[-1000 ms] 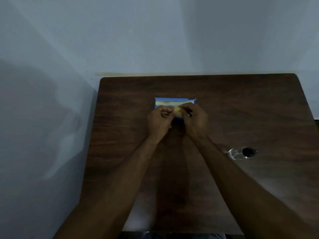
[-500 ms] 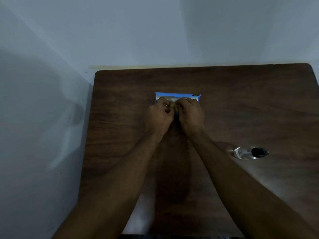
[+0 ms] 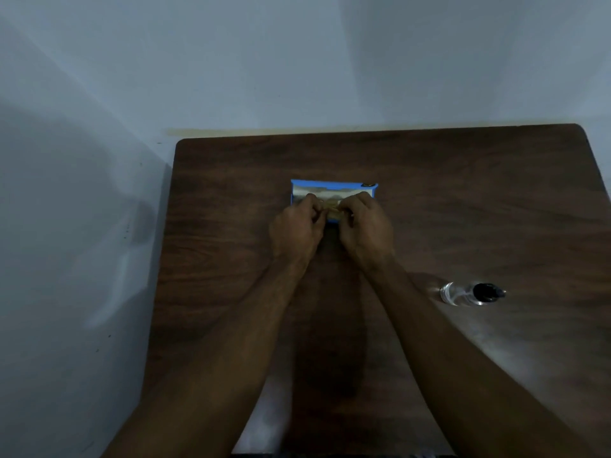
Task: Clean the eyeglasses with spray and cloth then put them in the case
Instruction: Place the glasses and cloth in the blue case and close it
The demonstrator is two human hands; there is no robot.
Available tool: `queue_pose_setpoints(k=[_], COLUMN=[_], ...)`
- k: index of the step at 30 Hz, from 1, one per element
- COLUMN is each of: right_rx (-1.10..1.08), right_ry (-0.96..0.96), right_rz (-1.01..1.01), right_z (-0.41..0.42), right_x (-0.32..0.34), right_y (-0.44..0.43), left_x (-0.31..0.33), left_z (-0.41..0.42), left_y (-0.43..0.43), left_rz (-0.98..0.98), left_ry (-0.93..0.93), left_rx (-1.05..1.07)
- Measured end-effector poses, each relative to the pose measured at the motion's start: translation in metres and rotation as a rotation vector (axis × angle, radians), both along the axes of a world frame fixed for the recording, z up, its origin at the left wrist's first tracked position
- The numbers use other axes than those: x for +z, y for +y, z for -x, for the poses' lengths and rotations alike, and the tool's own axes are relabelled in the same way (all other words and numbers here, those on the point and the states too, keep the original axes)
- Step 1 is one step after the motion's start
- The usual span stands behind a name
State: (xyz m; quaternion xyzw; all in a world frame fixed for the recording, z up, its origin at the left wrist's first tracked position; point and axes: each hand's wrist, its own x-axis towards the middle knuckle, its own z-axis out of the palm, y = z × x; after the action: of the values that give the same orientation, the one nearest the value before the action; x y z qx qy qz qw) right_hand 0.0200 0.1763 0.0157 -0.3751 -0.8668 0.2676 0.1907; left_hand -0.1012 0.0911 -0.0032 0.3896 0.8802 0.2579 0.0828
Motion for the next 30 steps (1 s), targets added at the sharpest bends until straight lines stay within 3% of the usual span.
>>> queue_pose_setpoints(k=[5,8,11,14,19,24,30], right_rx=[-0.489,-0.654,-0.651,-0.618,-0.620,-0.505,-0.425], right_ry=[0.422,0.381,0.249,0.167,0.175,0.283,0.302], right_rz=[0.126,0.312,0.458,0.546,0.580,0.505,0.561], right_z=[-0.007,0.000,0.007,0.010,0.012,0.002,-0.013], right_x=[0.012,0.015,0.014,0.015,0.010,-0.003,-0.012], right_y=[0.003,0.013,0.021,0.024,0.022,0.016,0.013], left_x=[-0.004,-0.007,-0.007,0.001,0.012,0.017,0.010], left_z=[-0.004,-0.011,-0.014,-0.008,0.021,0.040,0.049], left_y=[-0.007,-0.013,-0.018,-0.015,-0.011,-0.015,-0.021], left_rz=[-0.185,-0.300,-0.409,-0.509,-0.365,-0.156,-0.100], left_ry=[-0.110,-0.171,-0.279,-0.636,-1.019,-0.942,-0.911], left_rx=[0.020,0.077,0.286,0.590,0.653,0.504,0.393])
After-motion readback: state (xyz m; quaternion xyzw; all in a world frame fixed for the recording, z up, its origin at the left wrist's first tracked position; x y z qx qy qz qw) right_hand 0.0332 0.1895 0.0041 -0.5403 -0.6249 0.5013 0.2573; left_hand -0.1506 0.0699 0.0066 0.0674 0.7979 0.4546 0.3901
